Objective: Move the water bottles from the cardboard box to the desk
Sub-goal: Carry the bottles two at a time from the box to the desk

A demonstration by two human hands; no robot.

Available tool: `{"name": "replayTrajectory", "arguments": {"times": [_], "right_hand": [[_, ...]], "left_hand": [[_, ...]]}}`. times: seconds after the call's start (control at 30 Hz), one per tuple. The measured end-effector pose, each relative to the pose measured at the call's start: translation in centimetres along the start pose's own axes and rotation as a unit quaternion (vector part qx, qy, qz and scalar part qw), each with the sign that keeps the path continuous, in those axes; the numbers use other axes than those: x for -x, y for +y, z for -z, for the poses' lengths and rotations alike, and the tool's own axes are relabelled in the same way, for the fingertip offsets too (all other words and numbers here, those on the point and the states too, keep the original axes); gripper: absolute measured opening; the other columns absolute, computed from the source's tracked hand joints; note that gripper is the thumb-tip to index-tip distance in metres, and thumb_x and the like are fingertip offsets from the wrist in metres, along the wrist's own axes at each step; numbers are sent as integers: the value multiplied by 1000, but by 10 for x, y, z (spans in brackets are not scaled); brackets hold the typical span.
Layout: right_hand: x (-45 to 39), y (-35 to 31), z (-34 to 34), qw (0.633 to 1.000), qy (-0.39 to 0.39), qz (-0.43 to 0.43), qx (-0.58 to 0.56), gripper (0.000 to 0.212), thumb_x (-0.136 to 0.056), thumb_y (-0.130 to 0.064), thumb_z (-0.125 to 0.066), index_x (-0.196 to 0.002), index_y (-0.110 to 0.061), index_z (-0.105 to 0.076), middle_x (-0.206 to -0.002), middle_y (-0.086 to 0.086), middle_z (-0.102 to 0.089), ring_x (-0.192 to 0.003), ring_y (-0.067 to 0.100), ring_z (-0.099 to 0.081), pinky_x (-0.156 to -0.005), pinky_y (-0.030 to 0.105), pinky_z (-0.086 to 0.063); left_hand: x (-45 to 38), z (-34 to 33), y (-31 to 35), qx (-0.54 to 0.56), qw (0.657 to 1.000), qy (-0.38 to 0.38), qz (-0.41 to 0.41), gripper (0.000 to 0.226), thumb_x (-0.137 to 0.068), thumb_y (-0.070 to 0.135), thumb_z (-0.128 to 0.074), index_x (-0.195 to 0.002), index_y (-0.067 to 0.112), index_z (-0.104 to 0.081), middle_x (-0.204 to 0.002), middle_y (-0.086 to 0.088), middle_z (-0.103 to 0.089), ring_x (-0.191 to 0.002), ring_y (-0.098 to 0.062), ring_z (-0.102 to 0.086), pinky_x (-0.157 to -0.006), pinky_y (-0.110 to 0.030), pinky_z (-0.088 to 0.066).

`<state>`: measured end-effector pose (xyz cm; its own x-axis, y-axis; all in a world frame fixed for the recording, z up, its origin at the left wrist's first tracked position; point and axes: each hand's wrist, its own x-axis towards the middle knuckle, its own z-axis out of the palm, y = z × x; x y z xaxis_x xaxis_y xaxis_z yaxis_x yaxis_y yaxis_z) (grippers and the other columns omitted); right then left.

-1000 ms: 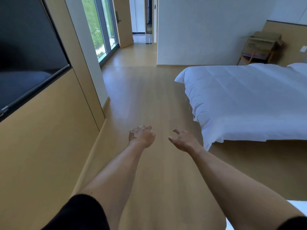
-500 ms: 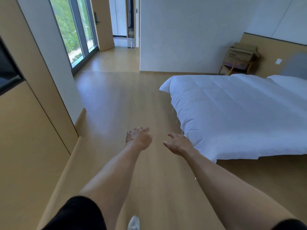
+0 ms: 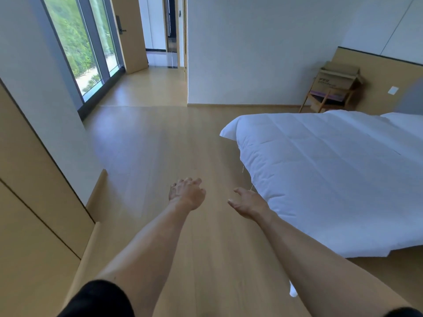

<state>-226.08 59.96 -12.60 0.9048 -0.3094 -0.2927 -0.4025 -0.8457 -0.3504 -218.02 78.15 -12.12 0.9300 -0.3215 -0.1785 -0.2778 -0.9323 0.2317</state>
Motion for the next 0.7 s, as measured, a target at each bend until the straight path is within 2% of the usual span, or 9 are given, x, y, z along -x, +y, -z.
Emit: {"name": "replayTrajectory", "arguments": {"times": [0.33,0.57,0.7], "right_hand": [[-200,-33,29,1000,-14,25,-10,61,-98,-53,-48,-152,-26,-39,-153,6,-45,-138,26,-45,-110,38,-40],[-361,-63,84,998,-40,50,-13,63,-99,-54,-46,-155,-28,-34,-160,5,-36,-144,24,-38,-116,40,-35],[-435,-78,115,997,-38,64,-11,62,-99,-53,-46,-155,-28,-35,-159,3,-36,-143,23,-38,-115,41,-36]], "left_hand": [[-185,29,-18,-20,999,5,28,47,-102,45,-39,-147,31,-46,-151,-3,-48,-140,-28,-42,-113,-40,-30],[-342,69,-4,-22,998,8,52,47,-102,44,-40,-147,30,-46,-151,-4,-48,-139,-28,-43,-113,-41,-32],[-416,87,7,-29,998,16,44,47,-102,45,-40,-146,31,-47,-149,-4,-51,-137,-28,-45,-112,-41,-34]]}}
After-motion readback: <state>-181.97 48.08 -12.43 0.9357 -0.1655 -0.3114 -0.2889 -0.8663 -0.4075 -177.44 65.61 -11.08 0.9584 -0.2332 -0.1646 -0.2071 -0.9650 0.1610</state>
